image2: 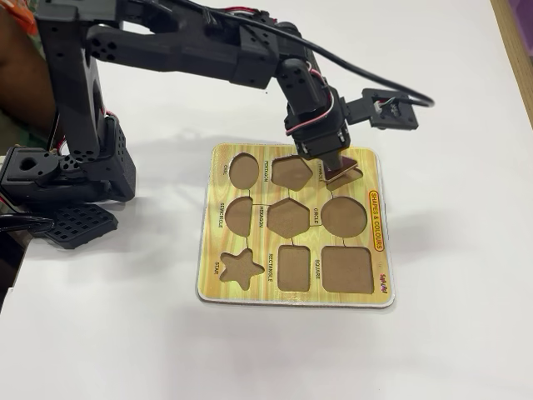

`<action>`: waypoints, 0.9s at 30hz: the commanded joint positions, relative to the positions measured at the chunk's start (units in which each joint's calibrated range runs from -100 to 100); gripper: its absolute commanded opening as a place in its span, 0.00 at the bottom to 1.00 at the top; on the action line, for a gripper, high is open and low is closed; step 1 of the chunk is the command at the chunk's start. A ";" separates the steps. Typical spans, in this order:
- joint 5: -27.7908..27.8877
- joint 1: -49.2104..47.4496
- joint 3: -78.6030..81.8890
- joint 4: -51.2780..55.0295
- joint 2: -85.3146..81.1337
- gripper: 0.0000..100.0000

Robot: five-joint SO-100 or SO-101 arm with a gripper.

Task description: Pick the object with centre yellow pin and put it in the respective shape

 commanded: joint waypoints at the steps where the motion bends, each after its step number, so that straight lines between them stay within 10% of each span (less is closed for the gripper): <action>1: -0.26 0.68 -4.05 -0.78 -0.64 0.01; 27: -0.15 0.87 -3.24 -5.28 2.37 0.01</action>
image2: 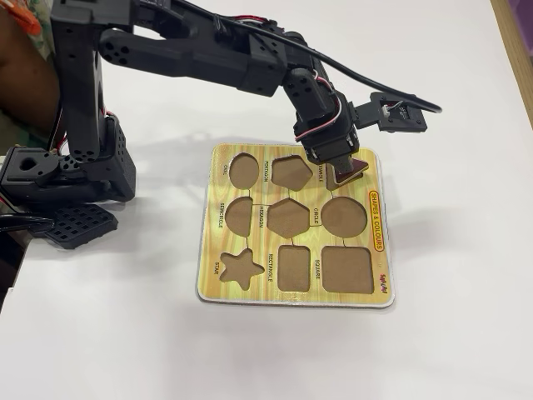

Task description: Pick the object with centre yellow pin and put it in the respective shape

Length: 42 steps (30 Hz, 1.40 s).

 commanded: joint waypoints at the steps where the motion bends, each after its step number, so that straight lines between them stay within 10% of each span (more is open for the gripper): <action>1: -0.15 0.69 -1.71 -0.14 -1.41 0.01; 42: -3.29 0.88 -0.18 -0.91 -1.57 0.02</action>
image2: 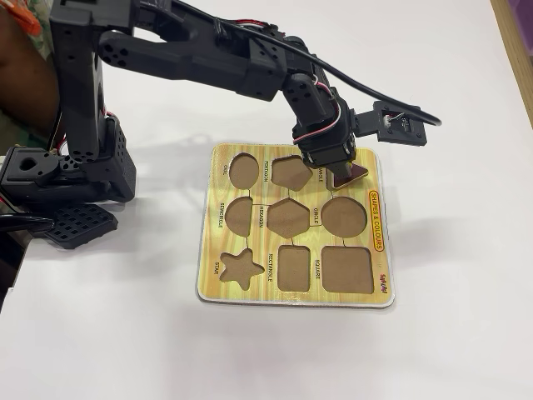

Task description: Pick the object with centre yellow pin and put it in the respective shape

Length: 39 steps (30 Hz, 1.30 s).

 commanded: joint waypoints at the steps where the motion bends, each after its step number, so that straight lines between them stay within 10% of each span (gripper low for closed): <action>1: -0.12 -0.43 -0.63 -0.74 -1.57 0.02; 39: -0.17 -2.09 6.12 -1.00 -6.68 0.01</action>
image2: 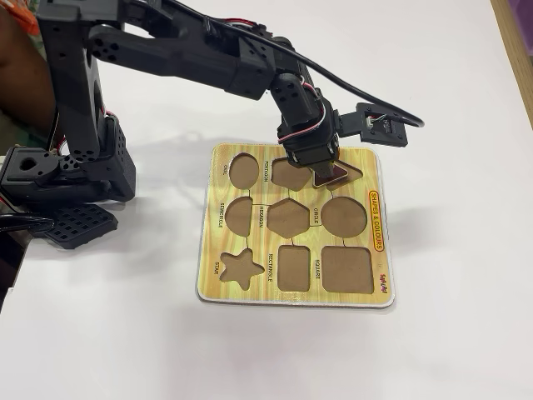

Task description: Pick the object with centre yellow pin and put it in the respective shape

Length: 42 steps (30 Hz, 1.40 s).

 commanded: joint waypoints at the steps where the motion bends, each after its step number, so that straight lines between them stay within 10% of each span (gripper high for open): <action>1: 0.14 -0.12 -1.17 -0.74 -3.50 0.01; 42: 0.30 0.67 -6.47 -0.74 0.60 0.01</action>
